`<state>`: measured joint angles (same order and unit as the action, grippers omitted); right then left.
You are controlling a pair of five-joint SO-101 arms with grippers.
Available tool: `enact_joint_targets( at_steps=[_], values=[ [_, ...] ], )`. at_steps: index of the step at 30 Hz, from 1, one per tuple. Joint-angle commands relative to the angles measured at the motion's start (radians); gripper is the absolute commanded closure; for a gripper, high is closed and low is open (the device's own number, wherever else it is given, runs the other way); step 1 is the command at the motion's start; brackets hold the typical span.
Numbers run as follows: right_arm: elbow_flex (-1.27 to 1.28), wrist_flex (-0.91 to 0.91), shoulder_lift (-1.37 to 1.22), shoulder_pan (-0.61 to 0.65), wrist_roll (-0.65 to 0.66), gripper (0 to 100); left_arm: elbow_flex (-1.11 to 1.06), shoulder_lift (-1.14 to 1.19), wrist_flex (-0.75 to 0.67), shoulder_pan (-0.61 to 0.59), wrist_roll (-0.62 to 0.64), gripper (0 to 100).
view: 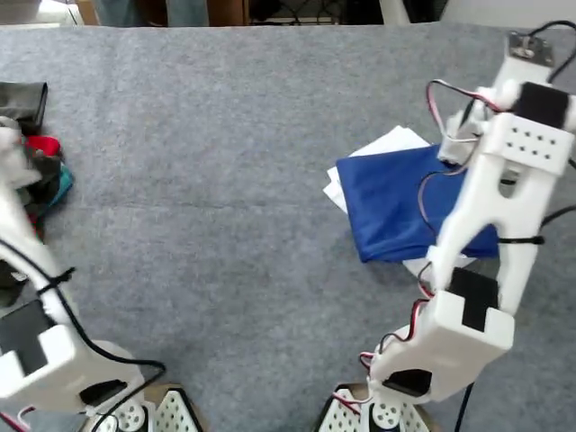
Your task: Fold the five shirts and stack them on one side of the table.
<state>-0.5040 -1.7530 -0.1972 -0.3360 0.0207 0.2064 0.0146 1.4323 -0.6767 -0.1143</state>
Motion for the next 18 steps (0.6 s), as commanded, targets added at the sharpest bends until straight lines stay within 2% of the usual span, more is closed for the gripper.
enact_joint_targets(
  at_steps=[1,5,9,12,16,18],
  values=[
    [-0.038,-0.008,0.067,0.081,-0.029,96.6,0.071,0.064,-0.083,-0.127,-0.048,74],
    [-0.016,-0.008,0.068,0.14,-0.032,97.2,0.058,0.253,-0.207,-0.229,-0.072,74],
    [0.065,-0.005,0.07,0.181,-0.032,97.2,0.079,0.477,-0.31,-0.254,-0.069,74],
    [0.084,-0.005,0.074,0.186,-0.038,97.2,0.162,0.542,-0.295,-0.246,-0.069,80],
    [0.087,-0.005,0.076,0.18,-0.043,97.2,0.272,0.554,-0.186,-0.216,-0.069,98],
    [0.09,-0.005,0.076,0.18,-0.043,97.2,0.343,0.554,-0.081,-0.194,-0.069,96]
  ],
)
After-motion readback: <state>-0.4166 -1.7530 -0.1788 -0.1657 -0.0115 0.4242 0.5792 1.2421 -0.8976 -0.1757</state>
